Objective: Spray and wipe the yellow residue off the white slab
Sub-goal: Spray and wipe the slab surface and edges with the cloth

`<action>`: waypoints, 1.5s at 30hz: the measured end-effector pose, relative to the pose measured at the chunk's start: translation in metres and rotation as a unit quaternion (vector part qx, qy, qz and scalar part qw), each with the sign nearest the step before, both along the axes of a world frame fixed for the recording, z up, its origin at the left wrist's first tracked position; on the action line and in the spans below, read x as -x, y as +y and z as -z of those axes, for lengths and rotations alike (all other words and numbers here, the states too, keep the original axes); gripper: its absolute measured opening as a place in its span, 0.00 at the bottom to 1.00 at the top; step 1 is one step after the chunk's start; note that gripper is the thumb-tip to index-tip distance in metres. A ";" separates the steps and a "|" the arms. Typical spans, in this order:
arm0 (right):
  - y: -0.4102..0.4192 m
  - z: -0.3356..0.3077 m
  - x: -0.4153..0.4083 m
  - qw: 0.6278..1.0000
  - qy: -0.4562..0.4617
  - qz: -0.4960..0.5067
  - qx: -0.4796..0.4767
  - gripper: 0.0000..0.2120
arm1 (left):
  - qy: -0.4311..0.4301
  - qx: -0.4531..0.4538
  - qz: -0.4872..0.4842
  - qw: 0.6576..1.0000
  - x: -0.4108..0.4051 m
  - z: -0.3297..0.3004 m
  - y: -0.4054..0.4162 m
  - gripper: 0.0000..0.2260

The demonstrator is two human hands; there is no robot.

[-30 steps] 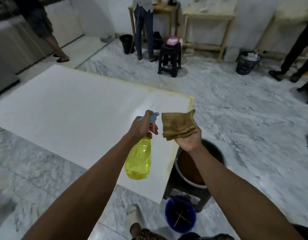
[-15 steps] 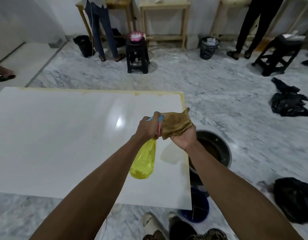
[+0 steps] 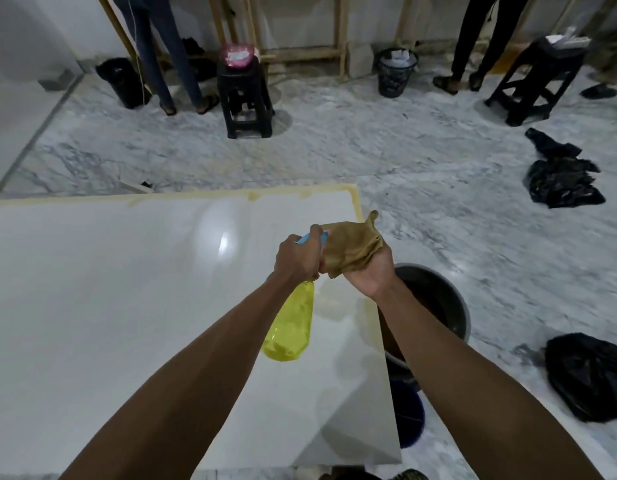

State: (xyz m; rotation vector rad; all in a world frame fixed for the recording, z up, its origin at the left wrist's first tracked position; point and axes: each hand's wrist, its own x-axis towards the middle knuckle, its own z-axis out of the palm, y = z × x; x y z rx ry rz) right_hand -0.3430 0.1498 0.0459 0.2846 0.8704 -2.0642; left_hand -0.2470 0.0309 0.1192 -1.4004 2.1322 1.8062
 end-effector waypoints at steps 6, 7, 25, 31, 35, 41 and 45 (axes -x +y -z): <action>-0.021 0.038 0.082 0.975 0.032 0.036 -0.216 0.25 | 0.052 -0.045 0.023 0.997 0.065 0.021 -0.034 0.21; -0.023 0.043 0.097 0.955 0.058 0.044 -0.286 0.25 | 0.059 -0.048 0.026 0.997 0.072 0.022 -0.039 0.18; -0.138 0.205 0.273 0.400 0.631 -0.291 -0.598 0.26 | 0.043 -0.046 0.020 0.998 0.156 0.122 -0.126 0.26; -0.124 0.189 0.236 0.423 0.624 -0.275 -0.597 0.25 | 0.032 -0.037 0.035 0.998 0.139 0.127 -0.114 0.30; -0.092 0.206 0.204 0.443 0.628 -0.281 -0.574 0.26 | 0.019 -0.042 0.046 0.998 0.122 0.121 -0.090 0.30; -0.050 0.175 0.129 0.429 0.630 -0.303 -0.572 0.27 | 0.008 -0.034 0.055 0.998 0.076 0.115 -0.053 0.24; -0.012 0.168 0.067 0.409 0.615 -0.322 -0.593 0.27 | 0.014 -0.036 0.057 0.998 0.030 0.107 -0.020 0.22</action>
